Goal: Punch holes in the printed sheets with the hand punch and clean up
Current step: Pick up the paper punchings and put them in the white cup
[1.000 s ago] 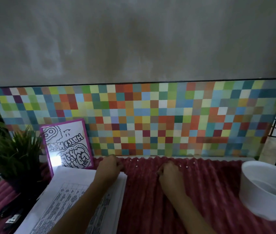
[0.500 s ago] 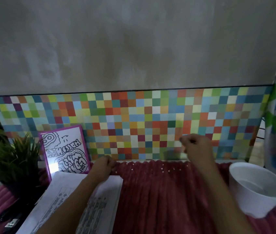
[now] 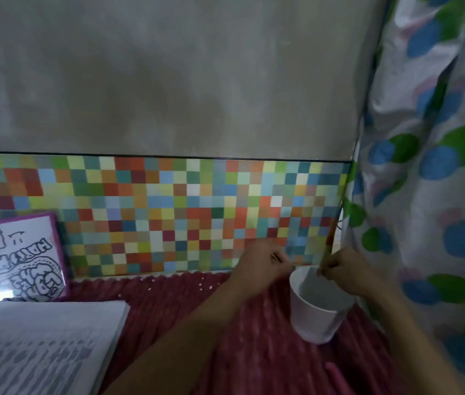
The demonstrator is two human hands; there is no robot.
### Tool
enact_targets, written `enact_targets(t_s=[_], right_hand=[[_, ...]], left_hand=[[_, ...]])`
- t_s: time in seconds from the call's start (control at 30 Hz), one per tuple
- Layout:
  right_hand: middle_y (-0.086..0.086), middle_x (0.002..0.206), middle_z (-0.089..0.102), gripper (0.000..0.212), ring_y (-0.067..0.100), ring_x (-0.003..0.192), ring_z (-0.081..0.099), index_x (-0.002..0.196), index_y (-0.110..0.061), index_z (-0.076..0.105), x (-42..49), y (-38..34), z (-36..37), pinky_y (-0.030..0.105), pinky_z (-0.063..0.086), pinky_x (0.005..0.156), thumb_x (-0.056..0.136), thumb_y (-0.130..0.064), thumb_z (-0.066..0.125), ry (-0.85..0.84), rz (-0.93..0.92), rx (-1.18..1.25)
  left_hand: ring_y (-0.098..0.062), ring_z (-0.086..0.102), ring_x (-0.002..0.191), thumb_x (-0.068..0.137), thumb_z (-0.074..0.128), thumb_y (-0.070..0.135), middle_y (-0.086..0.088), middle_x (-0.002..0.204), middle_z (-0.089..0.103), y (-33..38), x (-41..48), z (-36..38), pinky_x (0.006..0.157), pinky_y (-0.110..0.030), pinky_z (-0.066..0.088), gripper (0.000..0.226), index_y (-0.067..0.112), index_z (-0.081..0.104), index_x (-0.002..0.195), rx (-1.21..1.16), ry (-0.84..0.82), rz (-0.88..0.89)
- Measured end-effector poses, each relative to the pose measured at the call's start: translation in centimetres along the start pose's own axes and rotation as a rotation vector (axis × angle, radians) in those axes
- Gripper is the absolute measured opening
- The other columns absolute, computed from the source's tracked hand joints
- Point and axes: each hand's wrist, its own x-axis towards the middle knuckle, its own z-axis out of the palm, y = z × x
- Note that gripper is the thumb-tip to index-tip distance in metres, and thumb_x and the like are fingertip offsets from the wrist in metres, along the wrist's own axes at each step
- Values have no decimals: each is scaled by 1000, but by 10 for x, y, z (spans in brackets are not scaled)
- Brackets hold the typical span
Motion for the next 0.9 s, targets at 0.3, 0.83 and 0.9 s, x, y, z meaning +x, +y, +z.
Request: enact_targets(t_s=[0.3,0.83,0.9], right_hand=[[6,68,70,41,22,71,67,46,-29,63,-7,12,6,33,55,68,67,1,80,96,60,54],[15,82,71,21,35,74,63,71,-5,76,-20,-63,35,33,43,67,71,10,62,559,-277,97],[13,82,70,21,33,75,63,75,-4,77,-8,-87,58,31,42,68,70,14,65,478,-318,191]], left_hand=[[-25,64,87,82,65,11,-8,89,73,-10,18,45,82,-39,52,13,9,77,84,90,-133,30],[-20,62,89,90,58,12,-10,99,68,-40,-31,-76,80,-30,49,16,7,74,89,223,109,-125],[-21,65,84,87,57,9,-10,93,71,-75,-52,-124,78,-33,53,17,8,73,83,335,204,-296]])
